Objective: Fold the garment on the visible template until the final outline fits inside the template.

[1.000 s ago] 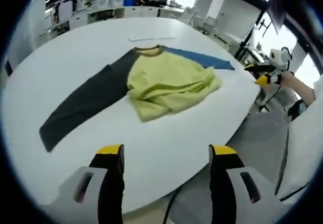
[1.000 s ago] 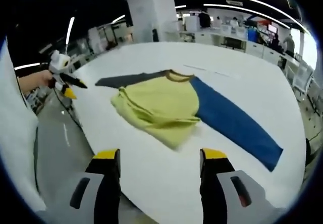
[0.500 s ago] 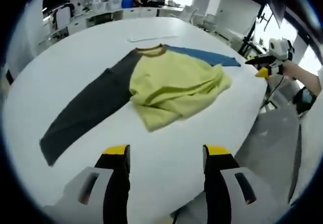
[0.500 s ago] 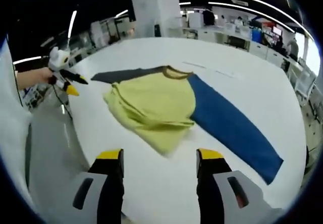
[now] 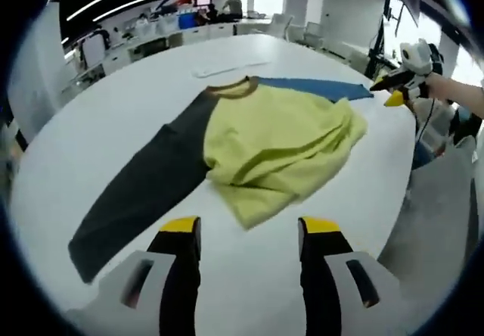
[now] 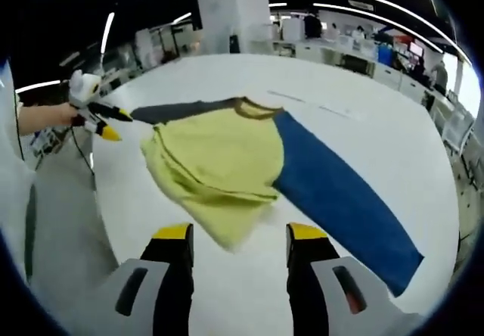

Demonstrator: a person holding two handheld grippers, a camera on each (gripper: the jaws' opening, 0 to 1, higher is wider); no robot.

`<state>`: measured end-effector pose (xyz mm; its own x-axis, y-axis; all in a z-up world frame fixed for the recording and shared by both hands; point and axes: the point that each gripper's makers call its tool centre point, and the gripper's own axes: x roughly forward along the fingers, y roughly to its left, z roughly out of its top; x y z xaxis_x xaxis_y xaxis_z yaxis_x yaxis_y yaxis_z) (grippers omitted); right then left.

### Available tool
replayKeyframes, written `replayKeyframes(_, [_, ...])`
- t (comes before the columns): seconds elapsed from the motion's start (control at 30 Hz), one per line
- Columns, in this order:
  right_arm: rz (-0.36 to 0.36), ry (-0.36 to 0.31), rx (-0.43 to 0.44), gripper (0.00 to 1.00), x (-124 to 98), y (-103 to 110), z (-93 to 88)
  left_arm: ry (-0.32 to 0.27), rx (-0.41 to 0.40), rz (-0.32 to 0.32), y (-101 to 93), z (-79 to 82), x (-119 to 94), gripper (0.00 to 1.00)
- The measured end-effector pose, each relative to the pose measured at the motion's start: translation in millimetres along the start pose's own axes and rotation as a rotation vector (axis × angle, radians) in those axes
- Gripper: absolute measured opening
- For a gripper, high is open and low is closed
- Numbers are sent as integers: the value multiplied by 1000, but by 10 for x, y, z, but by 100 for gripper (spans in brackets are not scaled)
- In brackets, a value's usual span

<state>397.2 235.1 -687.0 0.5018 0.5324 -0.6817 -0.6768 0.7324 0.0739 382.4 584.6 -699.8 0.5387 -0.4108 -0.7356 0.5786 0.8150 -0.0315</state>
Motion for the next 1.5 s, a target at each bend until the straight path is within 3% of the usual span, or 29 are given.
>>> replayKeyframes(0.53, [-34,29,-25,38,341,-267,-45,-33,32,43,94,91,366,41])
replayKeyframes(0.67, [-44,40,-23,37,375,-310,-71,-25,157,96,162,111,447,39])
replayKeyframes(0.97, [-42,37,-27,35,454,-340,-61,-29,185,102,190,141,637,35])
replayKeyframes(1.37, [-43,34,-30,33,519,-407,-50,-56,202,135,288,224,697,29])
replayKeyframes(1.5, [-4,-13,-56,34,561,-365,39,-75,221,142,312,277,699,22])
